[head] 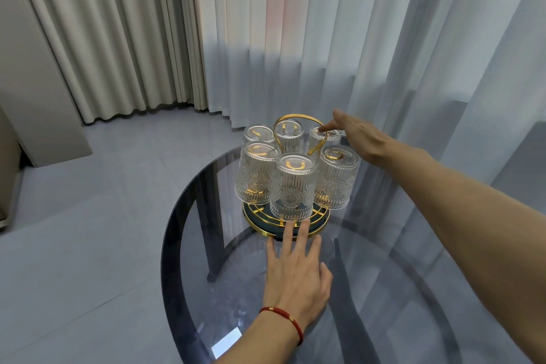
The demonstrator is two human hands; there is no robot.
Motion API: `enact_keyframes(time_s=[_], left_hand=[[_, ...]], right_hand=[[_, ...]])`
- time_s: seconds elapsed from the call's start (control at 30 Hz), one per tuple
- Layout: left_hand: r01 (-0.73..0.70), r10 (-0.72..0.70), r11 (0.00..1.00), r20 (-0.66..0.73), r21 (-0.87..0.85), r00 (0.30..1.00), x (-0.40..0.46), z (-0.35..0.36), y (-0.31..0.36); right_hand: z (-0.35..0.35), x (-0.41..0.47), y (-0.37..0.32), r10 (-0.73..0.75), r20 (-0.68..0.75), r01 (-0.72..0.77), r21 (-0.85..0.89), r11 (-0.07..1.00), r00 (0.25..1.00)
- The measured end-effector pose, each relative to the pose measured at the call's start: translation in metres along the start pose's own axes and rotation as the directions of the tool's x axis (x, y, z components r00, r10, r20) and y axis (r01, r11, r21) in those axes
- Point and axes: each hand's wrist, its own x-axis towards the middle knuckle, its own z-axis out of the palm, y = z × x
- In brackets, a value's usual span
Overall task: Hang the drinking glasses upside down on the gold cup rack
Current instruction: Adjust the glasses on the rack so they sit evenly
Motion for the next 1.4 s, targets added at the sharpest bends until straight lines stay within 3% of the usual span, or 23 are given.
enact_keyframes(time_s=[0.37,0.6,0.8,0.93,1.4], left_hand=[[-0.003,0.003,1.000,-0.008,0.003,1.000,0.000,-0.001,0.000],[-0.006,0.006,1.000,-0.007,0.012,1.000,-0.002,-0.002,0.001],[-0.008,0.008,1.000,-0.022,0.003,1.000,0.000,-0.001,0.001],[-0.009,0.009,1.000,-0.006,0.007,1.000,0.001,0.002,-0.001],[-0.005,0.005,1.000,0.034,-0.001,0.999,0.004,0.003,-0.001]], right_hand=[[-0.001,0.003,0.007,0.018,-0.045,-0.016,0.050,0.999,0.999],[0.006,0.019,-0.033,-0.073,-0.109,0.099,0.256,0.962,0.991],[0.022,0.037,-0.068,-0.107,0.043,0.100,0.125,0.987,0.993],[0.026,0.046,-0.073,-0.039,0.180,0.041,-0.004,0.999,0.983],[0.029,0.063,-0.070,0.050,0.200,-0.030,-0.103,0.994,0.978]])
